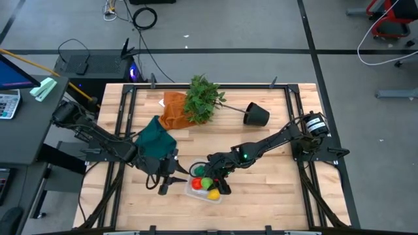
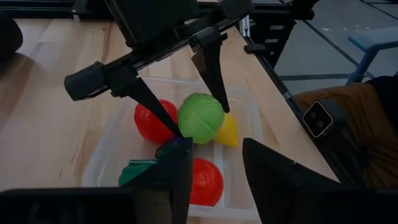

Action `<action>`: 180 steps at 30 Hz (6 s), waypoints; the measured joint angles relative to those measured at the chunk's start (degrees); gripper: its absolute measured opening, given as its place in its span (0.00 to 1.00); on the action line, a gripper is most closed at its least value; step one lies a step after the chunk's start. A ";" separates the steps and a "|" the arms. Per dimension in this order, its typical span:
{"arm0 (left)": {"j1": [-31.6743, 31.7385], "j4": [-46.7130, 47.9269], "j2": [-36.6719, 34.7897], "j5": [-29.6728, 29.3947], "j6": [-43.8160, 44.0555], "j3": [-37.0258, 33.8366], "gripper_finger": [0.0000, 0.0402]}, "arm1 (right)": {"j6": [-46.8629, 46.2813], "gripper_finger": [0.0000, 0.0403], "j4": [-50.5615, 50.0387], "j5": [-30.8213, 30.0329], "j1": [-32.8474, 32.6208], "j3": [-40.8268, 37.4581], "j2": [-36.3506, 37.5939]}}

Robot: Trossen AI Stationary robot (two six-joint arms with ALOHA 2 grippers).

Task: Pick and placing Produce into tupperware
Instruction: Put the green cabbage into the transparent bin, then return to Home Position

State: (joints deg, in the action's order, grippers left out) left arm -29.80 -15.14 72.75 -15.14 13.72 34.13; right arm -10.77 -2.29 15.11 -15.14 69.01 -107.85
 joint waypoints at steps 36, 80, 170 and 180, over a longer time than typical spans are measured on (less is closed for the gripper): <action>0.00 -0.02 0.00 -0.07 0.00 0.00 0.35 | 0.20 0.67 -3.29 -1.33 -0.04 -0.02 -0.09; 1.73 -0.02 0.00 -6.82 -4.33 -0.02 0.27 | -0.61 0.00 1.95 -11.70 10.86 -47.13 71.46; 3.41 -25.43 -2.86 -11.82 -14.32 -11.85 0.19 | 0.01 0.00 7.56 -14.28 18.14 -67.43 98.77; 5.64 -35.16 -9.15 -7.17 -14.55 -22.03 0.05 | -0.17 0.00 7.03 -14.27 18.14 -67.32 98.77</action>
State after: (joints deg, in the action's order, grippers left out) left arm -24.16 -50.30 63.60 -22.31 -0.84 12.10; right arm -10.94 4.73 0.84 3.01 1.69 -9.08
